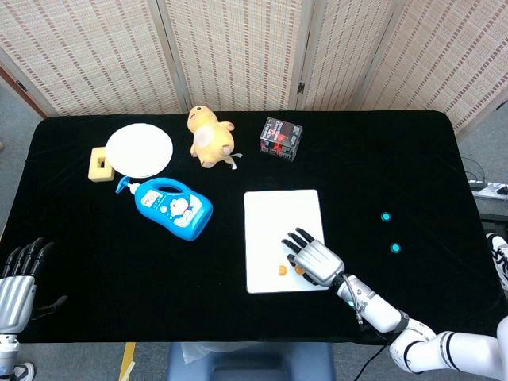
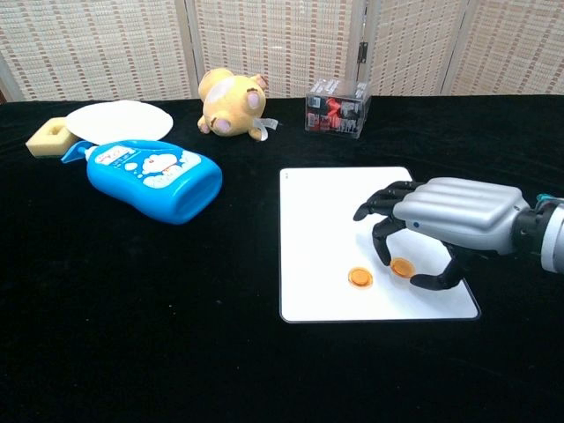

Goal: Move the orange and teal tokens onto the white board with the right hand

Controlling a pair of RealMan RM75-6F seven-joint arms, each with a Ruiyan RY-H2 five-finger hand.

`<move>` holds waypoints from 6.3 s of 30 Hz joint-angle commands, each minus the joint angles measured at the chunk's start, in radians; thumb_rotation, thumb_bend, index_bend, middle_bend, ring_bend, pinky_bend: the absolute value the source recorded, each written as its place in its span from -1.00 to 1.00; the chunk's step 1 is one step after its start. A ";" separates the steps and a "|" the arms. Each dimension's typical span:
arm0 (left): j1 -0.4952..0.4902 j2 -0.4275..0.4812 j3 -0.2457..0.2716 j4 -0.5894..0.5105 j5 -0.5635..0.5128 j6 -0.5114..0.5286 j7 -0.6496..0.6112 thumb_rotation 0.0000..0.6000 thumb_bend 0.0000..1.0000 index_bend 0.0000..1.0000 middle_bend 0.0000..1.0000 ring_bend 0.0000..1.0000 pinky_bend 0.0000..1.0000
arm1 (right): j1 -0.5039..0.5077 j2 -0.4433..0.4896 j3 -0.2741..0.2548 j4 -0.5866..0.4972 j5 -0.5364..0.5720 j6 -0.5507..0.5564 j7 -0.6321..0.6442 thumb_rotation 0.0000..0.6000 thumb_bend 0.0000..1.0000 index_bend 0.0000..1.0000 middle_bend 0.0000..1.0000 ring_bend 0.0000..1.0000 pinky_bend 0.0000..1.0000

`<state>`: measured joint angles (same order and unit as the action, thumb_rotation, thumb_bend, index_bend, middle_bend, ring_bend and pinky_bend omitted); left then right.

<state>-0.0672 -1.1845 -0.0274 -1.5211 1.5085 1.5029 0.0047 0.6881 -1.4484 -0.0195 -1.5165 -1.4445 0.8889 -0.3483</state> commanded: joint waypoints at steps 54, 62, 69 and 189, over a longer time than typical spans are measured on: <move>-0.019 -0.010 -0.001 0.008 0.022 -0.010 -0.007 1.00 -0.66 -1.00 -1.00 -1.00 -1.00 | -0.292 0.082 0.027 0.237 0.234 0.170 0.173 1.00 -0.19 -0.21 -0.72 -0.91 -1.00; -0.019 -0.009 0.002 0.005 0.018 -0.013 -0.003 1.00 -0.66 -1.00 -1.00 -1.00 -1.00 | -0.293 0.043 0.051 0.341 0.264 0.111 0.212 1.00 -0.19 -0.20 -0.72 -0.91 -1.00; -0.019 -0.008 0.003 0.003 0.016 -0.013 -0.001 1.00 -0.66 -1.00 -1.00 -1.00 -1.00 | -0.287 0.017 0.063 0.390 0.265 0.076 0.223 1.00 -0.19 -0.19 -0.71 -0.91 -1.00; -0.013 -0.014 0.008 0.028 0.022 -0.007 -0.030 1.00 -0.66 -1.00 -1.00 -1.00 -1.00 | -0.053 -0.074 0.159 0.481 0.655 -0.073 -0.013 1.00 -0.15 -0.25 -0.71 -0.89 -1.00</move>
<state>-0.0801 -1.1982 -0.0197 -1.4934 1.5300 1.4959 -0.0255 0.6385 -1.5139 0.1374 -1.0472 -0.7923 0.8258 -0.3671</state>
